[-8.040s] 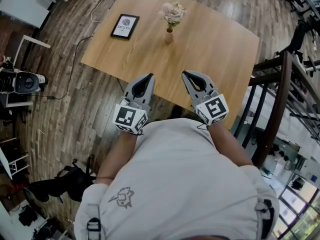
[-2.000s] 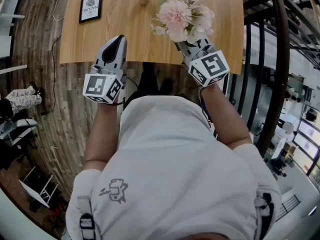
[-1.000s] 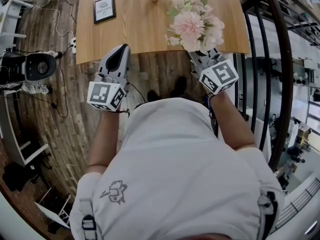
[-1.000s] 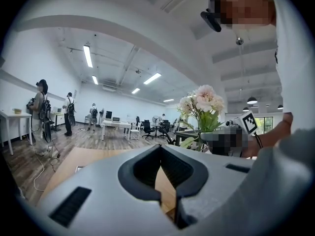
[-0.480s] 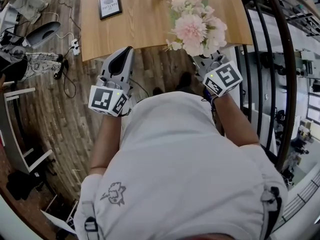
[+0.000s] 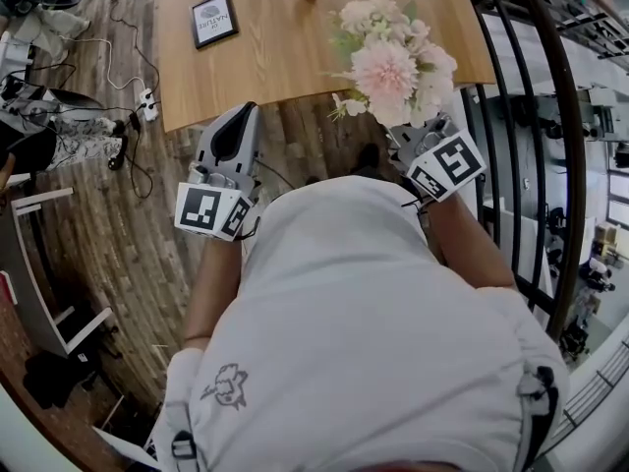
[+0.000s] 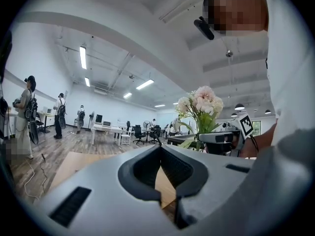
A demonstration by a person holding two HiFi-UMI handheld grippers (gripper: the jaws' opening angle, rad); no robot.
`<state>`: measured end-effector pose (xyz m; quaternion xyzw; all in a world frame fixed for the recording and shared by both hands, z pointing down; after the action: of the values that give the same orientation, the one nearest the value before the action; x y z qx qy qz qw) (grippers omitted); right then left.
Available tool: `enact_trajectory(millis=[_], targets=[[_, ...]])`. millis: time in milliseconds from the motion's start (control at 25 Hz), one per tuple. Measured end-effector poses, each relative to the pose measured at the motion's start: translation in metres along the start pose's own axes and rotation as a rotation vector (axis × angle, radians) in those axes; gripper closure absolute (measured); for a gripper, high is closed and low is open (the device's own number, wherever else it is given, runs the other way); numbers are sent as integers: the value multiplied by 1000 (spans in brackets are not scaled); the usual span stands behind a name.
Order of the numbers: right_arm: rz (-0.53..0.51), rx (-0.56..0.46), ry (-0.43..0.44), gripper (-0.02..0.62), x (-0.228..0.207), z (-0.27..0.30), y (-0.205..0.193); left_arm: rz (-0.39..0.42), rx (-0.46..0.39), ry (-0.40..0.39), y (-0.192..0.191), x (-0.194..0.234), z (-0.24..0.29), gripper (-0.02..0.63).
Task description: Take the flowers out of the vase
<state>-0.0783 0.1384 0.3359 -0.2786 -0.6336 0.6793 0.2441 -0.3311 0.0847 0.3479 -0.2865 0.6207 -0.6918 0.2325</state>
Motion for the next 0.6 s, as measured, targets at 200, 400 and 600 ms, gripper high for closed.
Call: enact_trajectory(millis=[200,400,600], targets=[[-6,-11,-18,552,3,-1,3,-6,-5,-16,2,4,6,601],[-4,-17,-32,552,3,-2,3,-8,-9,-36,6,7,13,601],[-7,-20,-37,552,2,-9,2,-17,2,-41,3,2,17,601]])
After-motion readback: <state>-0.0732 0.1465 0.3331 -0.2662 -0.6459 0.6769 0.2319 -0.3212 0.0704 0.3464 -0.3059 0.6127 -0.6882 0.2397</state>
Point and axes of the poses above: the fingertips, and each gripper's own axes: z forward along the fingers, x to its left, y out of its top, the point moved 7 cm from there along -z, backward along the fingers, and after that the axes turned 12 degrees about y, right-handed, at the moved point
